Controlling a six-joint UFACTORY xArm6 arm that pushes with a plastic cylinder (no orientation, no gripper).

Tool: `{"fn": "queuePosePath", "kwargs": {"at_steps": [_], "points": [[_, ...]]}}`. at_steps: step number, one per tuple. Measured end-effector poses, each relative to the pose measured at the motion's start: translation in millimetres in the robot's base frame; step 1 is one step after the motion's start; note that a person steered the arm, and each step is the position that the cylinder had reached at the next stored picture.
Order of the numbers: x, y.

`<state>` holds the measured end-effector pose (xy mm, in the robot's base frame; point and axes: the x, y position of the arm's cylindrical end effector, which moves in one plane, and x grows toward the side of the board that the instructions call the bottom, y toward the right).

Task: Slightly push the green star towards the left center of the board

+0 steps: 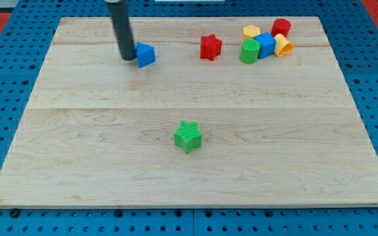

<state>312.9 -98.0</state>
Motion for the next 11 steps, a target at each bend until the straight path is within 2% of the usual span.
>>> {"fn": "queuePosePath", "kwargs": {"at_steps": [1, 2, 3, 4, 5, 6, 8, 10, 11], "points": [[0.7, 60.0], [17.7, 40.8], [64.6, 54.8], [108.6, 117.3], [165.4, 137.5], [196.2, 142.8], [211.6, 56.5], [189.2, 59.8], [207.8, 62.7]]}}
